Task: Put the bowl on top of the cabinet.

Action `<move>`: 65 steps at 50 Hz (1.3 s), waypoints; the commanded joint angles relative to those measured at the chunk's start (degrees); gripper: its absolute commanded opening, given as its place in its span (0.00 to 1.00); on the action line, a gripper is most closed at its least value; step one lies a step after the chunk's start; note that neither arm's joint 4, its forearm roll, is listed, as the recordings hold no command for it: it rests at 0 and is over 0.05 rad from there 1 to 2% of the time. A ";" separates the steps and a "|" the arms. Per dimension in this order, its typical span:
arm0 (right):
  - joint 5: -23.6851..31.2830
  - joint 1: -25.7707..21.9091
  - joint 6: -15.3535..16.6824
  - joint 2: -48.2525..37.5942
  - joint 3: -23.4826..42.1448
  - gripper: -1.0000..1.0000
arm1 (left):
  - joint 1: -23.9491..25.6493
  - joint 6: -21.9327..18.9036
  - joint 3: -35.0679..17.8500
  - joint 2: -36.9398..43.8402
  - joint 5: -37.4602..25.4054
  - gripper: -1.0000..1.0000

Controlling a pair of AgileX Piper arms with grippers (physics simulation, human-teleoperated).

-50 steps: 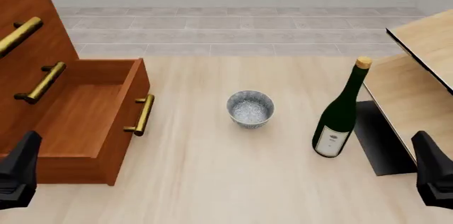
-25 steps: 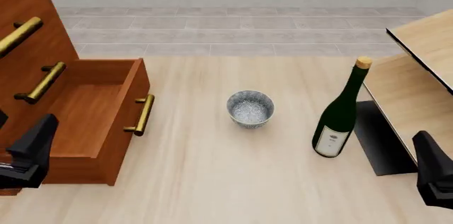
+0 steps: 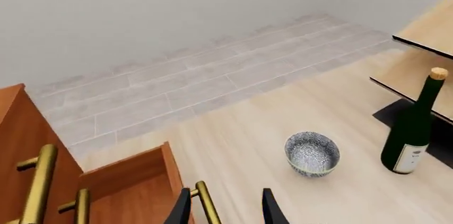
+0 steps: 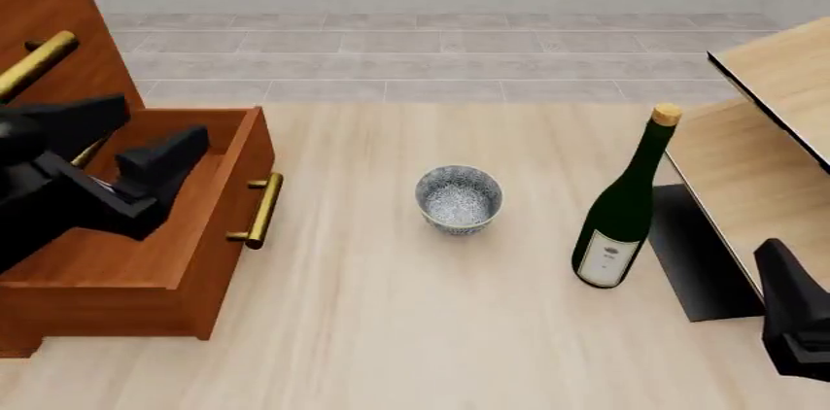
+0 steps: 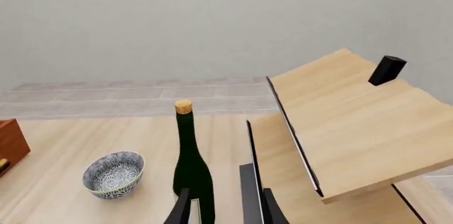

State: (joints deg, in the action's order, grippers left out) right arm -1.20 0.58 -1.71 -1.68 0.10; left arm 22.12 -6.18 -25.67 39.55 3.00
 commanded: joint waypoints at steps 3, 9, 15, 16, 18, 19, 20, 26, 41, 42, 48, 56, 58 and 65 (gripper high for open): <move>-0.49 -0.31 0.48 -0.78 -0.05 1.00 | 8.63 2.53 -15.61 13.19 -10.99 1.00; -1.19 -0.42 0.48 -1.79 -0.01 1.00 | 9.35 3.55 -20.41 18.42 -13.83 1.00; -1.58 -0.61 0.52 -2.25 -0.04 1.00 | 9.40 5.73 -23.50 23.30 -14.61 1.00; -1.62 -0.66 0.50 -2.31 -0.04 1.00 | 8.78 5.55 -24.23 24.63 -14.72 1.00; -1.77 -0.71 0.42 -2.51 -0.02 1.00 | 9.65 6.41 -25.58 26.96 -15.07 1.00; -2.06 -0.74 0.41 -2.81 -0.01 1.00 | 9.58 6.98 -26.15 28.06 -15.29 1.00; -2.15 -0.77 0.39 -2.89 -0.02 1.00 | 9.24 8.08 -27.13 30.15 -15.90 1.00; -2.76 -1.01 0.34 -3.51 -0.05 1.00 | 11.43 10.33 -29.19 35.74 -14.91 1.00; -1.80 -1.03 -0.08 -1.95 -0.04 1.00 | 11.13 16.18 -33.55 47.15 -11.03 1.00; -1.58 -0.98 -0.08 -1.56 -0.04 1.00 | 11.36 16.19 -33.92 47.85 -10.75 1.00; -1.22 -0.96 -0.14 -0.97 -0.02 1.00 | 10.47 17.77 -36.09 52.66 -8.86 1.00; -0.97 -1.05 -0.28 -0.49 0.00 1.00 | 10.18 20.66 -38.36 57.58 -7.37 1.00; -1.12 -1.07 -0.32 -0.58 -0.02 1.00 | 10.03 21.39 -39.17 58.73 -7.13 1.00; -0.97 -1.04 -0.43 -0.29 -0.01 1.00 | 9.10 22.93 -40.87 62.43 -5.82 1.00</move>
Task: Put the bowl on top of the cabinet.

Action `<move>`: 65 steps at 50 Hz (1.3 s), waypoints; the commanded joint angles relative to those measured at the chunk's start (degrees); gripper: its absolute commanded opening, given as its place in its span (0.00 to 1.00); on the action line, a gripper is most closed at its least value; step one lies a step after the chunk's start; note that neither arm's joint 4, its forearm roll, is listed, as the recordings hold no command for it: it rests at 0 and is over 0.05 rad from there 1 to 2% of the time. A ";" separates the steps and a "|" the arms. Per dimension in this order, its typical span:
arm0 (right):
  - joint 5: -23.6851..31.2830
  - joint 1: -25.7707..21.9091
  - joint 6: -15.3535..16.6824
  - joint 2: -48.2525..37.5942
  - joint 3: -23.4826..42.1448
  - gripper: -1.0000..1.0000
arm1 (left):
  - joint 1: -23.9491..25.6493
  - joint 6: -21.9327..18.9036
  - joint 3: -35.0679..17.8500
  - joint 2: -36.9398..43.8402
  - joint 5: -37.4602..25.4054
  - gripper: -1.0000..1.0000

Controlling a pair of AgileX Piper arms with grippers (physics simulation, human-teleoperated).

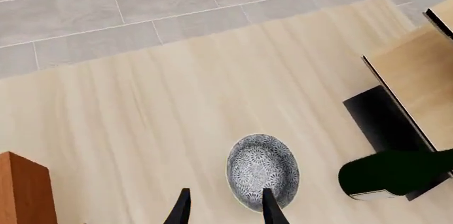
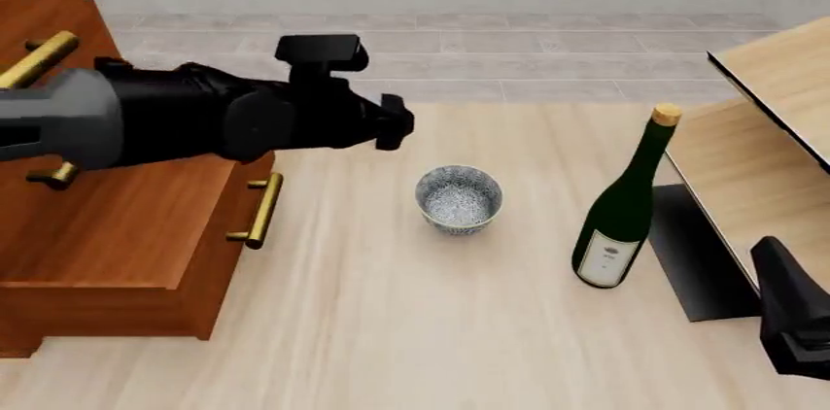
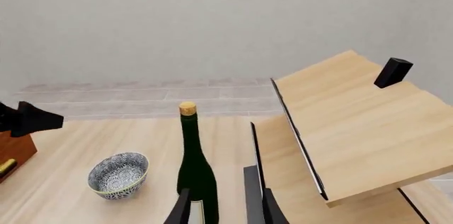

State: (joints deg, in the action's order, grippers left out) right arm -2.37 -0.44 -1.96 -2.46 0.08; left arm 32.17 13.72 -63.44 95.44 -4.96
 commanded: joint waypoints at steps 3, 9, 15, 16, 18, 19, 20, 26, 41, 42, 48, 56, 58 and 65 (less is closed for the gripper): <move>0.26 0.09 -0.28 0.59 0.05 1.00 | -1.45 3.11 -3.59 8.29 2.83 1.00; 0.52 0.15 -0.33 1.00 0.04 1.00 | -2.00 5.18 -4.50 12.34 4.50 1.00; 0.39 0.19 -0.40 0.99 -0.01 1.00 | -1.44 6.13 -3.72 14.13 6.07 1.00; 0.28 0.24 -0.41 0.92 -0.02 1.00 | -1.06 6.30 -3.55 14.20 6.31 1.00; 0.17 0.19 -0.39 0.80 0.00 1.00 | -1.05 6.35 -3.53 14.35 6.36 1.00; 0.17 0.19 -0.39 0.79 0.00 1.00 | -1.05 6.35 -3.53 14.35 6.36 1.00; 0.07 0.22 -0.39 0.74 0.03 1.00 | -0.90 6.62 -3.54 14.49 6.45 1.00; 0.02 0.22 -0.41 0.75 0.01 1.00 | -0.38 7.07 -3.18 15.30 7.32 1.00; 0.64 0.23 -0.24 1.53 0.01 1.00 | 1.45 8.32 -2.58 16.23 8.92 1.00; 0.65 0.23 -0.23 1.54 0.01 1.00 | 1.47 8.45 -2.61 16.38 8.98 1.00; 0.65 0.26 -0.35 1.69 0.00 1.00 | 1.30 8.42 -2.68 17.19 9.79 1.00; 0.62 0.29 -0.43 1.75 -0.04 1.00 | 1.64 9.11 -2.39 18.21 10.96 1.00; 0.59 0.29 -0.46 1.73 -0.02 1.00 | 1.57 9.08 -2.50 18.51 11.08 1.00; 0.54 0.30 -0.47 1.68 0.02 1.00 | 1.43 9.00 -2.57 18.84 11.36 1.00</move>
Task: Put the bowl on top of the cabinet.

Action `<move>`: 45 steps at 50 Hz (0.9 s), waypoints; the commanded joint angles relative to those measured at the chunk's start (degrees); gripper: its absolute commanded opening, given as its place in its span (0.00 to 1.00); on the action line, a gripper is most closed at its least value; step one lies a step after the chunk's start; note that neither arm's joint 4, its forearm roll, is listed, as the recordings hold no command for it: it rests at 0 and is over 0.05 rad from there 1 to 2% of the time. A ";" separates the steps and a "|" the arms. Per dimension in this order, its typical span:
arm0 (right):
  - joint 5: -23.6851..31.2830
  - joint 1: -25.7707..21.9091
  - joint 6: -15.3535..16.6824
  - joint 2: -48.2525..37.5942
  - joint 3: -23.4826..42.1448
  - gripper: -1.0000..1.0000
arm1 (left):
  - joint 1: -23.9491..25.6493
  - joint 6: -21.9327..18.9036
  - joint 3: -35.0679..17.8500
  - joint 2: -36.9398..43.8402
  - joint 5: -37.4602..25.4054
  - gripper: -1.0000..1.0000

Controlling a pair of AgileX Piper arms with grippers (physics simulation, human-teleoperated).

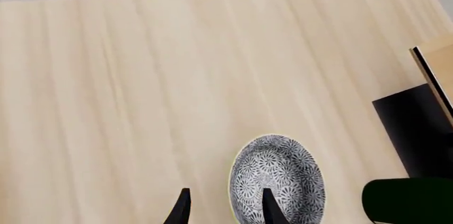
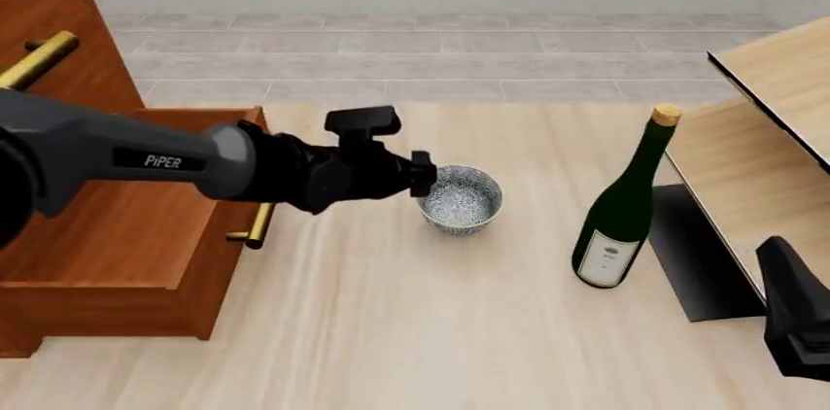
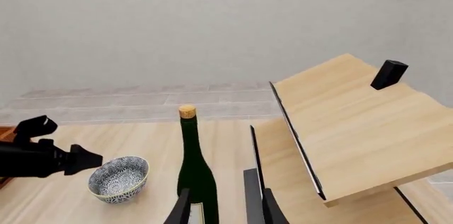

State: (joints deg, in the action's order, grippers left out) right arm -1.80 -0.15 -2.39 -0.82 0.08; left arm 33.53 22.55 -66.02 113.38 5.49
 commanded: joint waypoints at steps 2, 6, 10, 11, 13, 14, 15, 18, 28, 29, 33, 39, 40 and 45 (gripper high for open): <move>0.02 -0.05 -0.01 0.10 0.02 1.00 | 0.12 0.32 0.05 0.99 0.97 1.00; 0.02 -0.08 0.00 0.09 0.01 1.00 | 0.45 0.51 0.17 1.06 1.18 1.00; 0.19 -0.07 0.01 0.27 0.00 1.00 | 0.92 0.78 0.44 1.14 1.55 1.00; 0.19 -0.05 0.01 0.27 0.01 1.00 | 1.02 0.85 0.47 1.24 1.69 1.00; 0.14 -0.04 0.01 0.20 0.03 1.00 | 1.09 0.87 0.36 1.47 1.72 1.00; 0.08 -0.04 0.00 0.13 0.04 1.00 | 1.09 0.87 0.36 1.52 1.76 1.00; 0.02 -0.04 0.00 0.10 0.02 1.00 | 1.24 1.01 0.40 1.57 1.83 1.00; -0.02 -0.08 0.04 0.02 0.05 1.00 | 1.46 1.19 0.42 1.76 1.95 1.00; -0.03 -0.10 0.05 0.01 0.01 1.00 | 2.26 1.18 0.12 2.77 2.47 1.00; -0.06 -0.10 0.06 -0.02 0.00 1.00 | 2.18 1.06 -0.02 2.99 2.49 1.00; -0.08 -0.11 0.00 -0.06 0.01 1.00 | 2.09 1.12 -0.61 3.68 2.51 1.00; -0.20 -0.07 -0.11 -0.17 -0.01 1.00 | 2.37 1.05 -1.05 4.51 2.64 1.00; -0.26 -0.06 -0.13 -0.22 0.00 1.00 | 2.39 0.99 -1.16 4.65 2.57 1.00; -0.20 -0.05 -0.19 -0.15 0.01 1.00 | 2.37 0.94 -1.62 5.34 2.72 1.00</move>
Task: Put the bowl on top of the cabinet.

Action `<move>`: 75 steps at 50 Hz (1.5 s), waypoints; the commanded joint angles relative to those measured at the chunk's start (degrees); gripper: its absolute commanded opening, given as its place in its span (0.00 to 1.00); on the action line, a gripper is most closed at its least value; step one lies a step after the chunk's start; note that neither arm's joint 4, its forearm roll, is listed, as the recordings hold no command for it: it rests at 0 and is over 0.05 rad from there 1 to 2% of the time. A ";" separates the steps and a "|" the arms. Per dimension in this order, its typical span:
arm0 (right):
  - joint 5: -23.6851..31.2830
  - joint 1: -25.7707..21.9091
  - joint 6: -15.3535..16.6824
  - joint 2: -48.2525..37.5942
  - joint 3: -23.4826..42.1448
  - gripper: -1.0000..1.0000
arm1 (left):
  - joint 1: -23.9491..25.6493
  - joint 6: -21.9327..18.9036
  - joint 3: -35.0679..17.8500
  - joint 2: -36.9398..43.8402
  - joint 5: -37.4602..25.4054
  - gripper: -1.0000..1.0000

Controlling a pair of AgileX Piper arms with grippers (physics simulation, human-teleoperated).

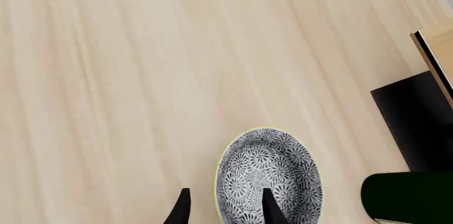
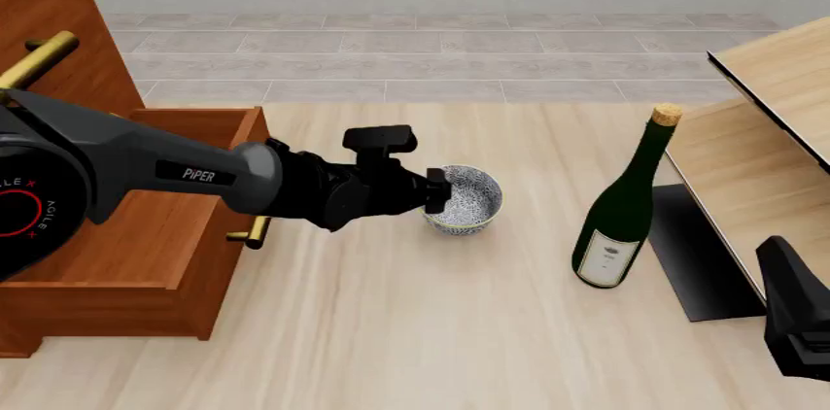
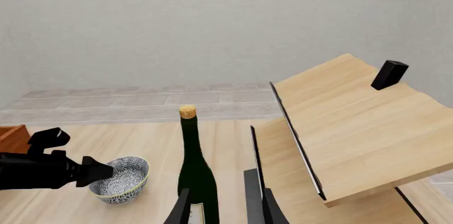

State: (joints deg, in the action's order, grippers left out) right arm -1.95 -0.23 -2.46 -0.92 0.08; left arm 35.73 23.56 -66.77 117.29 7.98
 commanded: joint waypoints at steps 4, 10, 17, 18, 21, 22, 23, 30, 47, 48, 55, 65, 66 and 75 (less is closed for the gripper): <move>0.01 0.08 -0.17 0.06 0.00 1.00 | 0.07 -0.08 -1.11 1.79 0.27 1.00; -0.08 0.04 -0.04 -0.10 0.10 1.00 | 0.33 0.16 -0.53 1.67 0.74 1.00; 0.14 0.11 0.02 0.25 0.00 1.00 | 0.68 0.26 0.08 1.64 1.53 1.00; 0.21 0.14 0.02 0.37 -0.03 1.00 | 0.82 0.40 0.18 1.63 1.72 1.00; 0.15 0.18 0.02 0.30 0.00 1.00 | 0.66 0.24 -0.07 1.85 1.75 1.00; 0.14 0.20 0.01 0.29 0.02 1.00 | 0.72 0.77 -0.05 1.96 1.98 1.00; 0.12 0.20 0.03 0.30 0.01 1.00 | 0.80 0.67 0.03 1.86 2.11 1.00; 0.19 0.29 0.02 0.42 0.02 1.00 | 0.66 0.11 1.21 0.17 3.23 0.00; 0.26 0.25 -0.02 0.53 0.02 1.00 | -1.71 1.72 2.02 -1.65 4.03 0.00; 0.24 0.27 -0.03 0.52 0.02 1.00 | -1.87 2.09 2.15 -1.77 4.16 0.00; 0.23 0.30 -0.08 0.47 0.01 1.00 | -2.90 5.11 2.97 -3.89 3.01 0.00; 0.04 0.30 -0.04 0.23 0.01 1.00 | -1.87 7.58 7.94 -11.69 2.47 0.00; 0.09 0.27 0.00 0.25 0.02 1.00 | -1.15 8.06 8.79 -12.97 2.97 0.00; 0.08 0.17 0.14 0.21 0.01 1.00 | 1.70 10.79 14.08 -24.45 0.33 0.00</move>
State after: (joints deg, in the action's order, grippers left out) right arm -1.82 0.01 -2.44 -0.63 0.10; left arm 35.21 31.84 -57.45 103.46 9.88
